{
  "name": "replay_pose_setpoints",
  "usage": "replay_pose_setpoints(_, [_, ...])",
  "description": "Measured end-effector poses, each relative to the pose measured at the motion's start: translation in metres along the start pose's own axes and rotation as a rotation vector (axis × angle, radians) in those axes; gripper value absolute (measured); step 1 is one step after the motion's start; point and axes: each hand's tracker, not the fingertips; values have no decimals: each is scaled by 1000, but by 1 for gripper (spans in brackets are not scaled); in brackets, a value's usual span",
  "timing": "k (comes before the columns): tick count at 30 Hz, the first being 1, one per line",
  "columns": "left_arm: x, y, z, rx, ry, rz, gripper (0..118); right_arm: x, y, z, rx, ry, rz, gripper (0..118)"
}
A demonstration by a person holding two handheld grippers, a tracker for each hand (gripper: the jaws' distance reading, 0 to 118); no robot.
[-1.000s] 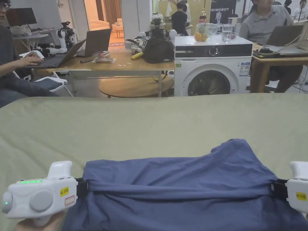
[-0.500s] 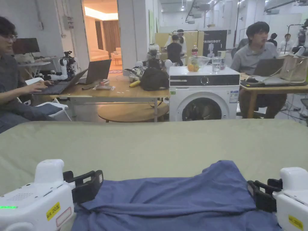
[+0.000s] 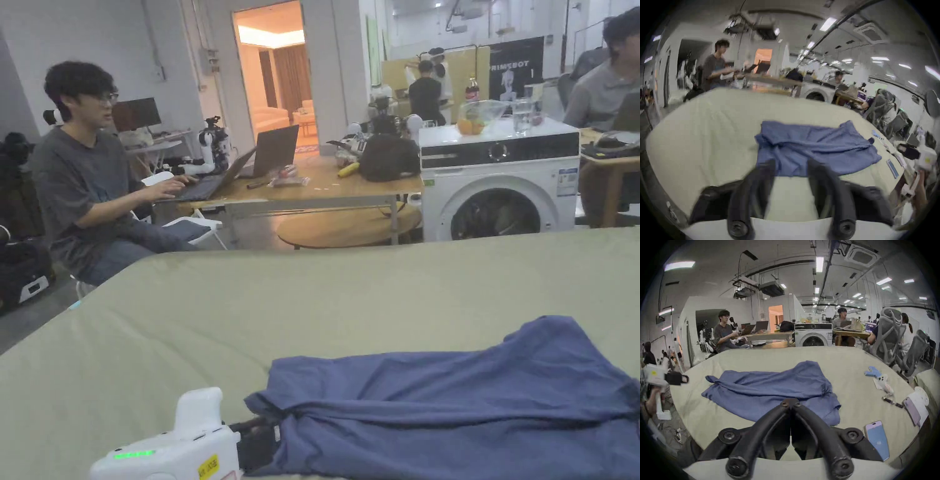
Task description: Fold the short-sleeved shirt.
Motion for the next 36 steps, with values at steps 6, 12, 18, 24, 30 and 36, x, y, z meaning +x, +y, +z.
replay_pose_setpoints(6, [-25, -8, -88, -133, 113, 17, 56, 14, -6, -4, -64, -19, 28, 0])
replay_pose_setpoints(12, [-24, -11, -116, -200, 133, 1, 16, 44, -15, -22, -132, -80, -12, 0])
replay_pose_setpoints(18, [-18, -11, -125, -254, 145, -56, 3, 81, -25, -93, -243, -150, -149, 69])
replay_pose_setpoints(24, [-20, -8, -125, -272, 134, -79, 3, 97, -45, -147, -401, -198, -165, 59])
replay_pose_setpoints(30, [-15, -8, -123, -269, 147, -103, 3, 75, -39, -137, -405, -180, -86, 5])
replay_pose_setpoints(36, [-36, 18, -41, -65, 35, -30, 3, 68, -4, -88, -306, -237, -103, 5])
